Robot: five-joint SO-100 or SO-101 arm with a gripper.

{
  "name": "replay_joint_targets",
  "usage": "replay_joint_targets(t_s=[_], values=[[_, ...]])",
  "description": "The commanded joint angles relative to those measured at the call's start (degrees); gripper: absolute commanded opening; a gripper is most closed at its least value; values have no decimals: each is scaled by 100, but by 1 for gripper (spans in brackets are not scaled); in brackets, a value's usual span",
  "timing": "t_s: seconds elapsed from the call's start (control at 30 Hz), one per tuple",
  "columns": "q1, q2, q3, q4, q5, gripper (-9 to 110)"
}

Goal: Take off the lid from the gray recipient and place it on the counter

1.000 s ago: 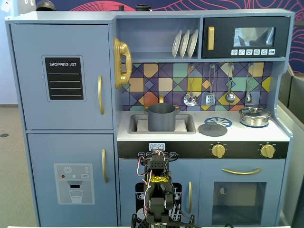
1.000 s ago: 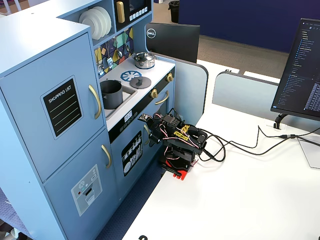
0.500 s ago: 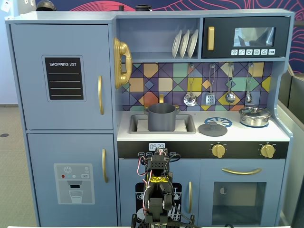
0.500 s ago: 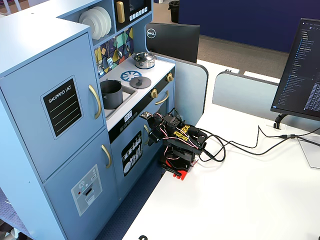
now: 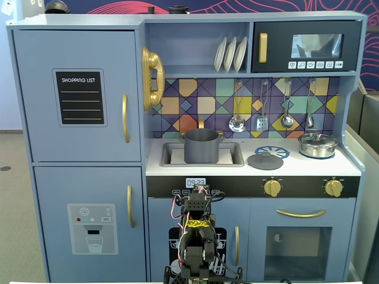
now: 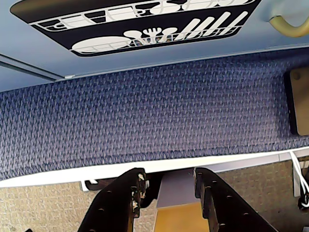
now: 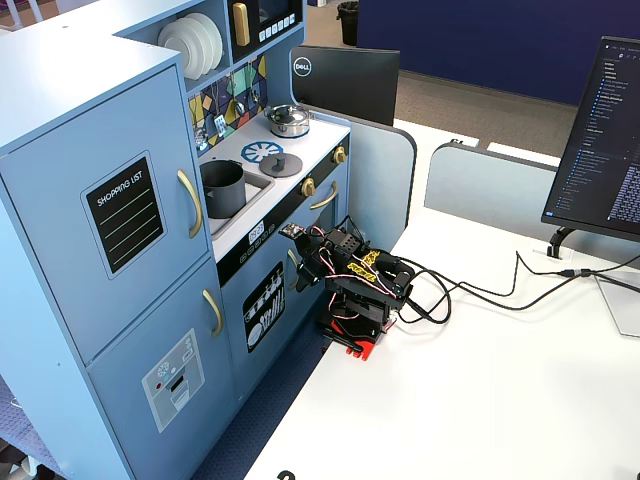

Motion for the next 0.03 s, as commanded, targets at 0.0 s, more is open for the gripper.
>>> replay_joint_targets(t_s=[0.0], values=[[62,-35,123,896,202,4]])
